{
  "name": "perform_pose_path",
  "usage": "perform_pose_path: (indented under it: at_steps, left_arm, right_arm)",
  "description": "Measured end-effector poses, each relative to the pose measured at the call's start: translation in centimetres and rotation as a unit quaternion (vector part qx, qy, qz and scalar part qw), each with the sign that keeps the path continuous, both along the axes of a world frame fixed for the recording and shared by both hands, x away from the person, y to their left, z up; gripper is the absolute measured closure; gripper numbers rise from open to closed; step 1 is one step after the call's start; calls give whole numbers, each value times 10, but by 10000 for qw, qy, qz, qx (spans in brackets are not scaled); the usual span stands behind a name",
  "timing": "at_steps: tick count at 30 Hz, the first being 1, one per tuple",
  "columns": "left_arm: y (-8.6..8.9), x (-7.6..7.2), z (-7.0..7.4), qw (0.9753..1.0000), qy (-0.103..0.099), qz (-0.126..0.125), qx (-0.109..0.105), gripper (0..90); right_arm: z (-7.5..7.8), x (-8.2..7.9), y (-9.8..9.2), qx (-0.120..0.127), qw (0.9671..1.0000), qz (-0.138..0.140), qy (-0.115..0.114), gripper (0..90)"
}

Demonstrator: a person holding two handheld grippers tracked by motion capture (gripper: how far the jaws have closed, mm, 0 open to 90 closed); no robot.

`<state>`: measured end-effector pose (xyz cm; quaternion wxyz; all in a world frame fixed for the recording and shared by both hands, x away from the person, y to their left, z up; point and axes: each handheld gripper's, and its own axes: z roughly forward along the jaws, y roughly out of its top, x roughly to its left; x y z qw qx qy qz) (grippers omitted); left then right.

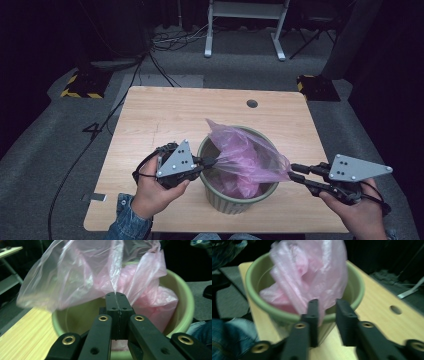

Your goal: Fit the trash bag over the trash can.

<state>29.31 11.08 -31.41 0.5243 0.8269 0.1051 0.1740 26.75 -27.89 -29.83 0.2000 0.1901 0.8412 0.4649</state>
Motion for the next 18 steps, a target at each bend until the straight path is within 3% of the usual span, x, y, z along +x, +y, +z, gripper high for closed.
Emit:
perform_pose_path:
  at_steps: [6, 9, 12, 18]
  left_arm:
    - [-11, -1, -2, 9996, -27, -251, 84, 900]
    - [-16, -1, -4, 9992, -8, -378, 128, 900]
    - [-20, -1, -5, 9988, 5, -458, 158, 900]
    - [-27, -2, -5, 9979, 24, -612, 218, 900]
  right_arm:
    - [13, -1, -2, 206, 9994, -167, -242, 525]
    - [22, -2, -1, 319, 9981, -213, -473, 464]
    - [29, 0, 6, 279, 9975, -212, -608, 440]
    - [32, 17, 30, 187, 9978, -27, -636, 426]
